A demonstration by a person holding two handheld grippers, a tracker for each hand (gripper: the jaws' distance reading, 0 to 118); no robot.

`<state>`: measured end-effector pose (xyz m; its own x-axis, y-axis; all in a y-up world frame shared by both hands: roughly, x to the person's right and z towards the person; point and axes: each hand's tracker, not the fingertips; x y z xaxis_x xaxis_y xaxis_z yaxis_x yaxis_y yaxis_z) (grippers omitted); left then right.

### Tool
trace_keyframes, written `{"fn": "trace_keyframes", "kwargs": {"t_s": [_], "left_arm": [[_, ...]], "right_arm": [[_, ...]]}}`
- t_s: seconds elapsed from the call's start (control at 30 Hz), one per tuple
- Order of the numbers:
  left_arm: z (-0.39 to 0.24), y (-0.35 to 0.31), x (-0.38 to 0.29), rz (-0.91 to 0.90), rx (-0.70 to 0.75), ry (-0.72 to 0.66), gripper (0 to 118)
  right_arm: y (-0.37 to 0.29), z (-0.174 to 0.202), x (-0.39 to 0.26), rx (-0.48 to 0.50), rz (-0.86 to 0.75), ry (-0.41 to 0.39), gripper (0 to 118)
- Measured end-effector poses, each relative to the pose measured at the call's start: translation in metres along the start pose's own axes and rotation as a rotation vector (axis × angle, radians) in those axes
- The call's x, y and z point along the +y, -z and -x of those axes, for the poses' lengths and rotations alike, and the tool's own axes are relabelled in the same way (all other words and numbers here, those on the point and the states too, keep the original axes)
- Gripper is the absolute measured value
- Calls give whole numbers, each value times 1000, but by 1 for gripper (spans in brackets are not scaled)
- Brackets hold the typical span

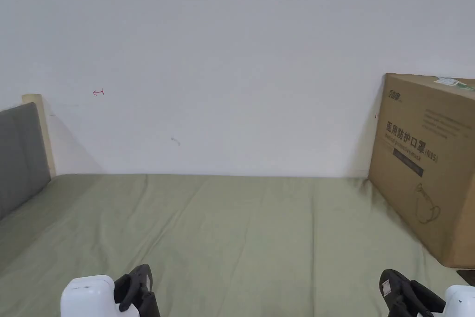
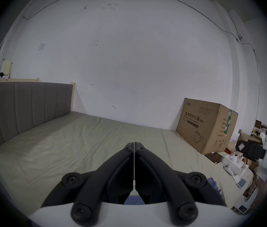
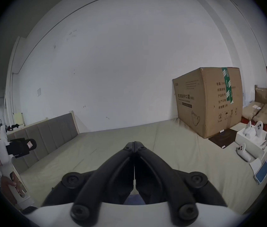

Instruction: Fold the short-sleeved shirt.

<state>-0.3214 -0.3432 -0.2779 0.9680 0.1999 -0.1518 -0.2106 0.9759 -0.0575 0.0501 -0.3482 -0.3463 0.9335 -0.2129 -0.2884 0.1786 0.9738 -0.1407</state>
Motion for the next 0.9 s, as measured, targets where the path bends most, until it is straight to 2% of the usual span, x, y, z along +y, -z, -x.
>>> {"fn": "trace_keyframes", "kwargs": {"t_s": [0.07, 0.17, 0.23, 0.3, 0.37, 0.4, 0.47, 0.5, 0.6, 0.63, 0.77, 0.9], "left_arm": [[4, 1, 6, 10, -3, 1, 0], [39, 17, 31, 184, -117, -58, 0], [81, 30, 42, 312, -115, -161, 0], [138, 47, 38, 463, -230, -365, 0], [183, 64, 17, 645, -307, -512, 0], [201, 71, 0, 729, -315, -567, 0], [208, 68, -24, 811, -290, -564, 0], [218, 72, -39, 836, -284, -576, 10], [248, 83, -87, 870, -273, -752, 96], [255, 85, -99, 870, -269, -798, 103], [277, 97, -135, 837, -287, -926, 102], [253, 113, -163, 931, -379, -901, 104]], "right_arm": [[0, -1, 1, -6, 1, 15, 0], [-1, -9, 6, 29, 39, 29, 0], [-8, -13, 11, 70, 50, 30, 0], [-14, -15, 13, 72, 58, 25, 0], [-16, -16, 12, 68, 82, 18, 0], [-16, -17, 10, 66, 98, 13, 0], [-13, -17, 6, 55, 127, 4, 0], [-11, -18, 3, 50, 140, 2, 0], [-4, -15, -4, 34, 181, 2, 0], [-1, -14, -6, 27, 195, 7, 0], [4, -11, -11, 51, 242, 57, 0], [8, -5, -11, 36, 274, 24, 0]]}}
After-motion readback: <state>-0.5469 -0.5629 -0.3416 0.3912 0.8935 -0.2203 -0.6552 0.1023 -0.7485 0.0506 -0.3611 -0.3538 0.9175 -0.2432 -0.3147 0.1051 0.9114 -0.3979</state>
